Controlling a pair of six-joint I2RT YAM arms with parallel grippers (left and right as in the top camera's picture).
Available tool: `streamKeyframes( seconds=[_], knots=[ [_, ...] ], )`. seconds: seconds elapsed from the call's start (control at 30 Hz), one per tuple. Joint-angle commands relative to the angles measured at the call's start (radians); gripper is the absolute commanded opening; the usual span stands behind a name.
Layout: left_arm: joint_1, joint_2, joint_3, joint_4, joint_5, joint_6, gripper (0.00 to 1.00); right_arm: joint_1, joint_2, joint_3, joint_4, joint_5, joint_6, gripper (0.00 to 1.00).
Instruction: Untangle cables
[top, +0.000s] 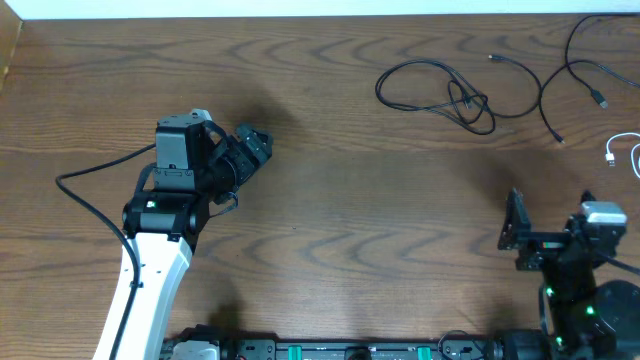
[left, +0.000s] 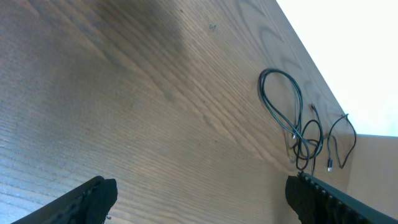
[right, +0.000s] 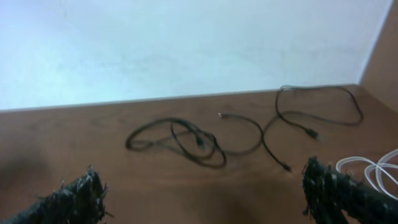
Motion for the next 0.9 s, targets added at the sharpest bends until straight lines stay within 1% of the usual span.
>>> streamKeyframes(
  seconds=[0.0, 0.17, 0.43, 0.63, 0.87],
  knots=[
    [0.003, -0.005, 0.012, -0.002, -0.007, 0.021, 0.92, 0.003, -0.003, -0.066, 0.082, -0.014, 0.041, 0.99],
    [0.003, -0.005, 0.012, -0.002, -0.007, 0.021, 0.92, 0.003, -0.026, -0.201, 0.264, -0.017, 0.041, 0.99],
    [0.003, -0.005, 0.012, -0.002, -0.007, 0.021, 0.92, -0.004, -0.17, -0.389, 0.412, -0.017, 0.047, 0.99],
    [0.003, -0.005, 0.012, -0.002, -0.007, 0.021, 0.92, -0.025, -0.247, -0.489, 0.458, -0.019, 0.128, 0.99],
    [0.003, -0.005, 0.012, -0.002, -0.007, 0.021, 0.92, -0.038, -0.255, -0.558, 0.485, -0.027, 0.13, 0.99]
  ],
)
